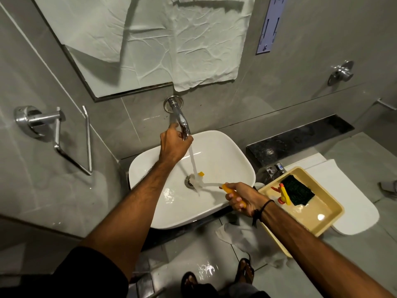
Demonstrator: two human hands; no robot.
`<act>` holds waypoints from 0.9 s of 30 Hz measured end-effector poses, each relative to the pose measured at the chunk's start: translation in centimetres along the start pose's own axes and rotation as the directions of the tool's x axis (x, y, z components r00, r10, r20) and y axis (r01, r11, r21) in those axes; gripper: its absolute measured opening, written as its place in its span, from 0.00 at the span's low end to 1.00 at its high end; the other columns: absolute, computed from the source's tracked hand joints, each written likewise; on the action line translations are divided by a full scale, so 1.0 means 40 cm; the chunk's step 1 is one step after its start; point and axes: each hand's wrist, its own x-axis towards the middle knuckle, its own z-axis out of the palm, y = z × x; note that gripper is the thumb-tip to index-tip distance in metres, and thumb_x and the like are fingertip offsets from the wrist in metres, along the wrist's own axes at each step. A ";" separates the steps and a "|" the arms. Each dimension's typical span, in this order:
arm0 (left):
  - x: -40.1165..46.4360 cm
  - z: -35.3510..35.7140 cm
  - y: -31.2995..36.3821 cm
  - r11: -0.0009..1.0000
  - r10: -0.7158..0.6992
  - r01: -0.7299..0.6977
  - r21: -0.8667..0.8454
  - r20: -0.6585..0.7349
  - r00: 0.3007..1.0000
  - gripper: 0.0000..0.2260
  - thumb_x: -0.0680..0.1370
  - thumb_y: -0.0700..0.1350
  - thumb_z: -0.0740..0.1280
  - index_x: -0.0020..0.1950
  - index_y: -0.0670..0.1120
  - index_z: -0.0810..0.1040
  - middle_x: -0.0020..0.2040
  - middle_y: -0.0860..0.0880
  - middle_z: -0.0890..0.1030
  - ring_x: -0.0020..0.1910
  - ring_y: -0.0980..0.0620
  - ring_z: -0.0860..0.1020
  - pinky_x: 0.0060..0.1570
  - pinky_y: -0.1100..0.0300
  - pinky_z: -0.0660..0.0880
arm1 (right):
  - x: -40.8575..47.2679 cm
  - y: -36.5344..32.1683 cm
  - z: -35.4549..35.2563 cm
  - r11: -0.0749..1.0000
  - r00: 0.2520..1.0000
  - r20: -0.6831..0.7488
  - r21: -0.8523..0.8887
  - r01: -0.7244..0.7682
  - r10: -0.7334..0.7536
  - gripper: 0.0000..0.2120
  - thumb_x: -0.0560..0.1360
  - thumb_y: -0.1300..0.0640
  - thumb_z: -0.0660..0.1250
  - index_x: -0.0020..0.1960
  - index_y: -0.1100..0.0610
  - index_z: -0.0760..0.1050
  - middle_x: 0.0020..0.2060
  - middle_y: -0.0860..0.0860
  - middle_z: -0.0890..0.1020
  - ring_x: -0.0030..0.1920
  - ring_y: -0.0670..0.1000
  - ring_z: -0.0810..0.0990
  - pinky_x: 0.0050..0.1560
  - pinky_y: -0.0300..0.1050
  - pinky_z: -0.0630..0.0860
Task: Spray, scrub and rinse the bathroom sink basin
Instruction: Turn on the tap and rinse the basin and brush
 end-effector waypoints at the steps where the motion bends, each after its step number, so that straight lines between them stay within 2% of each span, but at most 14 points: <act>1: 0.001 0.002 -0.002 1.000 -0.008 0.008 -0.023 0.014 1.000 0.23 0.73 0.43 0.76 0.67 0.40 0.77 0.36 0.51 0.81 0.34 0.52 0.79 0.47 0.55 0.80 | -0.002 -0.001 -0.005 1.000 1.000 -0.006 -0.009 -0.002 0.002 0.10 0.86 0.52 0.59 0.52 0.59 0.71 0.30 0.51 0.69 0.17 0.43 0.62 0.16 0.33 0.60; 3: 0.003 0.005 -0.009 0.997 -0.025 0.027 -0.070 0.040 0.999 0.21 0.73 0.43 0.76 0.65 0.41 0.80 0.38 0.51 0.81 0.36 0.53 0.79 0.48 0.58 0.79 | -0.004 -0.002 -0.013 1.000 1.000 -0.016 -0.019 -0.001 0.001 0.11 0.86 0.52 0.59 0.52 0.59 0.71 0.31 0.51 0.69 0.17 0.43 0.62 0.16 0.33 0.59; 7: 0.000 0.012 -0.033 0.974 -0.058 0.081 -0.212 0.108 0.992 0.09 0.74 0.40 0.76 0.55 0.44 0.85 0.43 0.50 0.86 0.34 0.65 0.82 0.45 0.70 0.77 | -0.012 0.007 -0.018 0.998 1.000 0.025 -0.064 0.001 0.001 0.10 0.86 0.53 0.59 0.60 0.59 0.72 0.29 0.50 0.71 0.17 0.43 0.62 0.15 0.33 0.60; 9: 0.003 0.012 -0.041 0.958 -0.070 0.103 -0.267 0.132 0.989 0.09 0.75 0.38 0.75 0.55 0.41 0.85 0.44 0.47 0.86 0.33 0.70 0.81 0.39 0.78 0.74 | -0.014 0.012 -0.026 0.996 0.999 0.047 -0.093 0.007 -0.003 0.14 0.86 0.52 0.58 0.66 0.59 0.72 0.27 0.50 0.72 0.18 0.43 0.63 0.15 0.33 0.60; 10: 0.005 0.011 -0.042 0.949 -0.075 0.115 -0.293 0.145 0.987 0.10 0.75 0.37 0.75 0.57 0.40 0.85 0.46 0.47 0.86 0.33 0.70 0.81 0.39 0.78 0.74 | -0.015 0.012 -0.029 0.995 0.999 0.046 -0.098 0.013 -0.008 0.16 0.86 0.53 0.58 0.69 0.60 0.72 0.27 0.50 0.72 0.18 0.43 0.63 0.15 0.33 0.60; 11: 0.007 0.007 -0.042 0.940 -0.078 0.127 -0.317 0.160 0.984 0.11 0.76 0.36 0.74 0.58 0.39 0.85 0.47 0.46 0.85 0.35 0.69 0.82 0.41 0.77 0.75 | -0.017 0.011 -0.031 0.994 0.999 0.040 -0.106 0.020 -0.016 0.18 0.86 0.53 0.58 0.71 0.60 0.72 0.27 0.50 0.72 0.18 0.43 0.63 0.15 0.33 0.61; 14: 0.013 -0.003 -0.045 0.922 -0.081 0.156 -0.353 0.217 0.973 0.13 0.77 0.37 0.74 0.62 0.39 0.84 0.52 0.45 0.85 0.46 0.57 0.82 0.55 0.63 0.78 | -0.023 0.009 -0.025 0.987 0.999 0.015 -0.160 0.032 -0.030 0.21 0.85 0.53 0.58 0.75 0.60 0.70 0.28 0.51 0.73 0.19 0.43 0.63 0.15 0.33 0.61; 15: 0.015 -0.005 -0.047 0.915 -0.084 0.168 -0.366 0.233 0.969 0.14 0.78 0.38 0.74 0.63 0.39 0.83 0.52 0.45 0.85 0.48 0.54 0.81 0.56 0.60 0.78 | -0.025 0.008 -0.024 0.985 0.999 0.010 -0.167 0.035 -0.033 0.21 0.85 0.52 0.58 0.75 0.60 0.70 0.28 0.51 0.73 0.19 0.43 0.63 0.15 0.33 0.61; 19: 0.024 -0.007 -0.057 0.893 -0.092 0.205 -0.400 0.283 0.955 0.14 0.79 0.38 0.73 0.65 0.39 0.82 0.46 0.49 0.84 0.46 0.54 0.79 0.46 0.62 0.75 | -0.038 -0.002 -0.021 0.974 0.998 -0.014 -0.222 0.056 -0.061 0.21 0.85 0.53 0.57 0.73 0.61 0.73 0.29 0.51 0.72 0.19 0.43 0.62 0.16 0.34 0.60; 24: 0.030 -0.007 -0.064 0.883 -0.109 0.239 -0.403 0.319 0.941 0.15 0.79 0.40 0.73 0.65 0.43 0.81 0.47 0.53 0.83 0.48 0.54 0.79 0.46 0.59 0.74 | -0.055 0.000 -0.020 0.929 0.990 -0.084 -0.364 0.072 -0.110 0.16 0.84 0.52 0.58 0.64 0.61 0.73 0.31 0.52 0.76 0.19 0.44 0.64 0.18 0.35 0.59; 27: 0.028 -0.005 -0.066 0.882 -0.113 0.245 -0.403 0.324 0.939 0.15 0.79 0.42 0.73 0.66 0.43 0.80 0.50 0.51 0.83 0.48 0.55 0.79 0.45 0.60 0.74 | -0.061 0.003 -0.014 0.902 0.985 -0.089 -0.421 0.097 -0.148 0.17 0.84 0.53 0.58 0.68 0.60 0.71 0.31 0.53 0.77 0.19 0.45 0.66 0.18 0.34 0.61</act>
